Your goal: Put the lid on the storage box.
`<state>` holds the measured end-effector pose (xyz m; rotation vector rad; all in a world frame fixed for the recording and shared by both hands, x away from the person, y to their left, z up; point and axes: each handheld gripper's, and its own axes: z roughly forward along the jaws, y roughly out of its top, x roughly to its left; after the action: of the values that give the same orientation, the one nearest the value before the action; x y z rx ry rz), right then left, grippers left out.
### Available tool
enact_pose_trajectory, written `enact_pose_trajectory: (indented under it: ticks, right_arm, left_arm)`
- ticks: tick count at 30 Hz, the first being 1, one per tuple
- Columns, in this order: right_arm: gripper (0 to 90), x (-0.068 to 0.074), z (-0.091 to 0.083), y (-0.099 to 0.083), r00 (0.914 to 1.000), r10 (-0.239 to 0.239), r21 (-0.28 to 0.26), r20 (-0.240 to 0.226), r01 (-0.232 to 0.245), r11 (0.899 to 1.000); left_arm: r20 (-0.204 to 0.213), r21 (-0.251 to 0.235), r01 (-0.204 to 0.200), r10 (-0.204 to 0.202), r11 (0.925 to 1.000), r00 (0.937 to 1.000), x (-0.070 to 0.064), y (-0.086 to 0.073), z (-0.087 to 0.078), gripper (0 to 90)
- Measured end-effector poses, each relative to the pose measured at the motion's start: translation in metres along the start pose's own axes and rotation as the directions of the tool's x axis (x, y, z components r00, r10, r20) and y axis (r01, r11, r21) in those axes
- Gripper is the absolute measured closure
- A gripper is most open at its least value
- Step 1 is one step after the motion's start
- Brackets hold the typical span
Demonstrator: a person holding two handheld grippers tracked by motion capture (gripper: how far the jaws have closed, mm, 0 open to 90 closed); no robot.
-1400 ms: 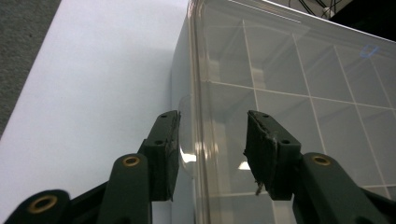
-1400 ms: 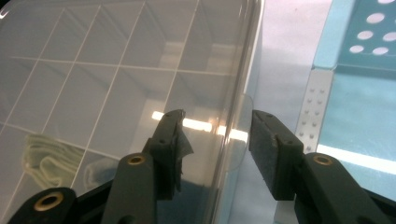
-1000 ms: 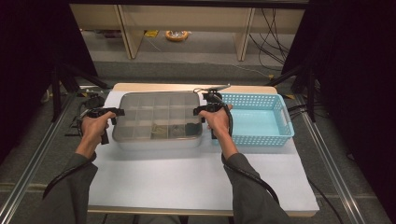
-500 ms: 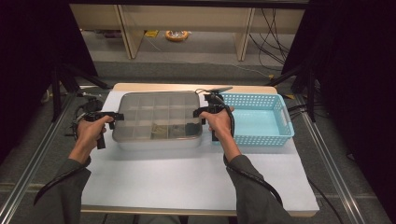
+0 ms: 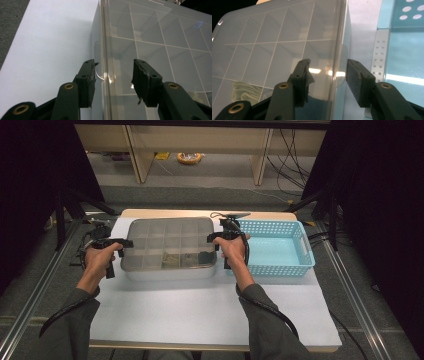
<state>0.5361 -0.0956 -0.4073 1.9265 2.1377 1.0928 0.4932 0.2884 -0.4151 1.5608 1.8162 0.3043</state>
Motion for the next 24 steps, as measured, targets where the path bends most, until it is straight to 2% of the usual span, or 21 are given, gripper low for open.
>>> enact_pose_trajectory:
  ticks: [1, 2, 4, 5, 7, 9, 10, 11, 12, 14, 15, 16, 21, 22, 23, 24]
  right_arm:
    - [54.6, 0.0, 0.0, 0.0, 1.0, -0.006, -0.004, 0.0, 0.006, 1.0]
    - [54.2, 0.0, -0.001, 0.0, 0.9998, 0.021, 0.004, -0.005, -0.021, 1.0]
    - [52.4, -0.003, -0.003, 0.0, 0.9999, -0.01, -0.005, -0.012, 0.01, 1.0]
    - [51.4, -0.001, -0.006, 0.001, 0.9998, 0.021, 0.0, -0.003, -0.021, 1.0]
    - [50.7, -0.001, -0.011, 0.002, 1.0, -0.007, -0.014, -0.002, 0.007, 1.0]
    - [48.7, 0.0, -0.016, 0.004, 0.9999, -0.013, -0.024, 0.006, 0.014, 1.0]
    - [47.5, -0.002, -0.02, 0.004, 0.9992, -0.039, -0.027, 0.003, 0.039, 0.999]
    - [46.7, 0.0, -0.023, 0.004, 0.9995, -0.031, -0.029, 0.006, 0.031, 0.999]
    - [46.2, -0.002, -0.026, 0.004, 0.9987, -0.05, -0.032, 0.007, 0.05, 0.998]
    - [45.4, -0.003, -0.032, 0.002, 0.997, -0.077, -0.038, -0.009, 0.076, 0.996]
    - [45.0, -0.001, -0.034, 0.001, 0.9978, -0.064, -0.037, -0.018, 0.063, 0.997]
    - [44.7, -0.005, -0.036, 0.0, 0.9953, -0.095, -0.041, -0.02, 0.094, 0.995]
    - [43.1, -0.008, -0.045, -0.006, 0.9918, -0.124, -0.039, -0.032, 0.123, 0.992]
    - [42.5, -0.01, -0.045, -0.007, 0.9858, -0.161, -0.066, -0.046, 0.158, 0.985]
    - [41.6, -0.008, -0.049, -0.01, 0.9907, -0.132, -0.038, -0.033, 0.131, 0.991]
    - [41.4, -0.008, -0.051, -0.011, 0.9916, -0.12, -0.036, -0.047, 0.119, 0.992]
  left_arm:
    - [0.003, 0.002, -0.001, 0.001, 1.0, 1.0, 0.0, 0.0, 0.0, 52.4]
    - [0.012, 0.0, 0.008, -0.008, 1.0, 0.9999, 0.001, 0.0, -0.001, 52.0]
    - [0.017, -0.003, 0.001, -0.001, 1.0, 0.9999, 0.002, -0.001, -0.005, 48.9]
    - [0.007, -0.015, 0.001, 0.0, 0.9999, 1.0, 0.002, -0.001, -0.006, 47.3]
    - [-0.011, -0.04, 0.003, -0.004, 0.9992, 0.9999, 0.005, 0.001, -0.011, 44.7]
    - [-0.001, -0.042, 0.004, -0.004, 0.9991, 1.0, 0.008, 0.002, -0.016, 44.1]
    - [0.004, -0.049, 0.011, -0.011, 0.9987, 0.9999, 0.009, 0.002, -0.018, 43.9]
    - [0.011, -0.049, 0.004, -0.004, 0.9988, 0.9999, 0.009, 0.001, -0.021, 43.6]
    - [0.012, -0.054, 0.002, -0.001, 0.9985, 0.9999, 0.01, 0.001, -0.023, 43.0]
    - [0.022, -0.056, -0.014, 0.016, 0.9983, 0.9996, 0.009, -0.002, -0.028, 42.6]
    - [0.029, -0.058, -0.022, 0.024, 0.9981, 0.9993, 0.009, -0.003, -0.031, 42.6]
    - [0.033, -0.059, -0.033, 0.035, 0.9977, 0.9988, 0.007, -0.005, -0.033, 42.7]
    - [0.072, -0.055, -0.101, 0.104, 0.9934, 0.992, -0.004, -0.015, -0.043, 42.8]
    - [0.082, -0.056, -0.112, 0.116, 0.9922, 0.9898, -0.007, -0.017, -0.045, 42.8]
    - [0.092, -0.054, -0.114, 0.118, 0.992, 0.9887, -0.009, -0.018, -0.047, 42.6]
    - [0.102, -0.051, -0.119, 0.123, 0.9916, 0.9871, -0.01, -0.019, -0.047, 42.6]
